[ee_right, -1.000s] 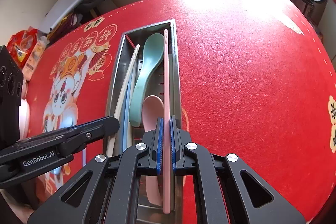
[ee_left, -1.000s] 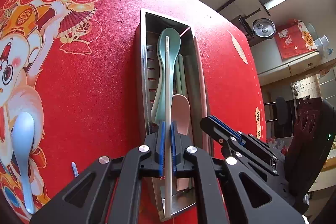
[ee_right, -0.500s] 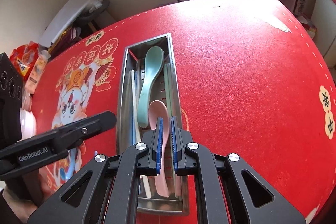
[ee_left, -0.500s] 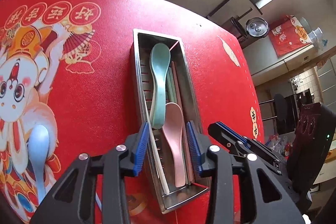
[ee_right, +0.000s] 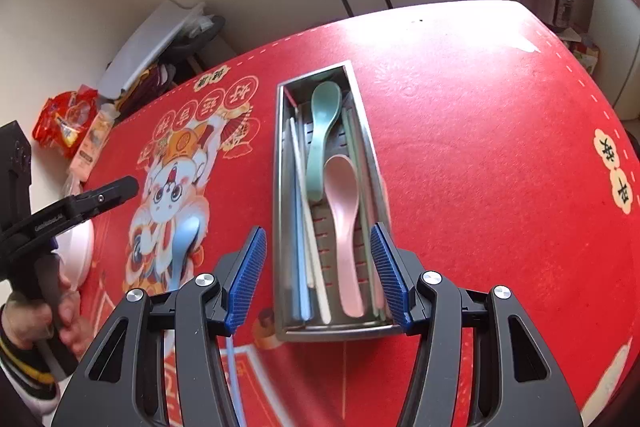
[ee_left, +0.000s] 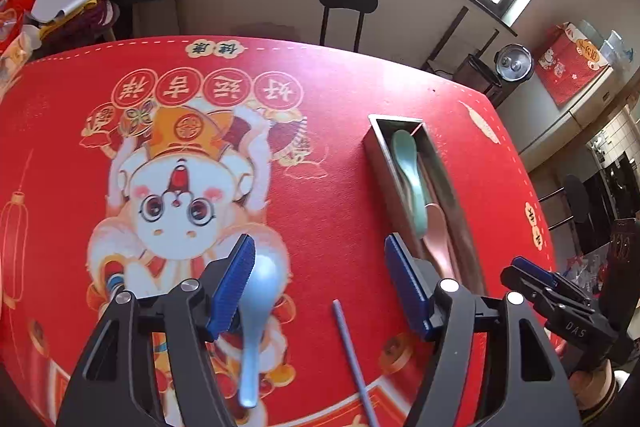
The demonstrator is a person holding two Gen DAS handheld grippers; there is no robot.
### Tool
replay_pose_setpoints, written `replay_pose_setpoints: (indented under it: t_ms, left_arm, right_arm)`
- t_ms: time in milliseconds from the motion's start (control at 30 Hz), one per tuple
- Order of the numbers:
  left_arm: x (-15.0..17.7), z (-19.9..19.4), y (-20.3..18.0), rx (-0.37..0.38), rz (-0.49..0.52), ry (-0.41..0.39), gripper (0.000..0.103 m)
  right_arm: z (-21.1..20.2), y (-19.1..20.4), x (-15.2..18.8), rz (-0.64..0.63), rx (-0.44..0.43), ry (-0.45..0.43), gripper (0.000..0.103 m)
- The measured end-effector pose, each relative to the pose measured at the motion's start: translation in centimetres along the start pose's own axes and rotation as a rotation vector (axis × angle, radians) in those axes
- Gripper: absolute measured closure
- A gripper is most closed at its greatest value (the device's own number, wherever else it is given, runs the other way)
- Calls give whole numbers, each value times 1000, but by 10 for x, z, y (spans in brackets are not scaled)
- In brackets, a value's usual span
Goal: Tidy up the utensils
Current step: 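Open both tools to release the chopsticks into the tray, then close the right tool on the blue chopstick while the left tool moves over the light blue spoon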
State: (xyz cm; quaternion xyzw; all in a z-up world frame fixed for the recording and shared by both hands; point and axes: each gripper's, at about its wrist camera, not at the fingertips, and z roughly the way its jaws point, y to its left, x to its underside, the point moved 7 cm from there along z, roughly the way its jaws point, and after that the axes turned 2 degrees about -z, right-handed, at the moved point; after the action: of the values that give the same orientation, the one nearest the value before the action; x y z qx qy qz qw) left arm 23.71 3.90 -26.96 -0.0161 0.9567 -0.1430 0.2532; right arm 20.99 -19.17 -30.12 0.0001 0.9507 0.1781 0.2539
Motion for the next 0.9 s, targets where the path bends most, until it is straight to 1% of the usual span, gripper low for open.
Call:
replay_pose_setpoints:
  t_ms: [200, 267, 367, 467, 567, 600, 667, 767, 900]
  left_arm:
    - [37, -11, 47, -53, -8, 35, 37]
    - [48, -13, 55, -61, -4, 43, 37]
    - [65, -16, 64, -85, 23, 47, 36]
    - [79, -19, 72, -98, 24, 48, 25]
    - [89, -23, 79, -115, 17, 44, 14]
    - [92, -24, 83, -126, 12, 43, 13]
    - [97, -24, 87, -124, 0, 51, 11]
    - [103, -23, 96, -145, -12, 80, 10]
    - [107, -24, 104, -166, -16, 80, 8]
  right_arm:
    - [10, 32, 35, -45, -44, 73, 50]
    - [13, 45, 47, -61, -59, 101, 50]
    - [19, 63, 66, -119, -54, 146, 50]
    - [25, 76, 83, -156, -56, 204, 50]
    - [29, 83, 92, -192, -22, 239, 49]
    - [30, 86, 94, -203, -11, 246, 49]
    - [31, 90, 98, -220, 2, 258, 42]
    - [36, 95, 105, -237, 6, 287, 41]
    - [47, 100, 116, -260, 19, 342, 41]
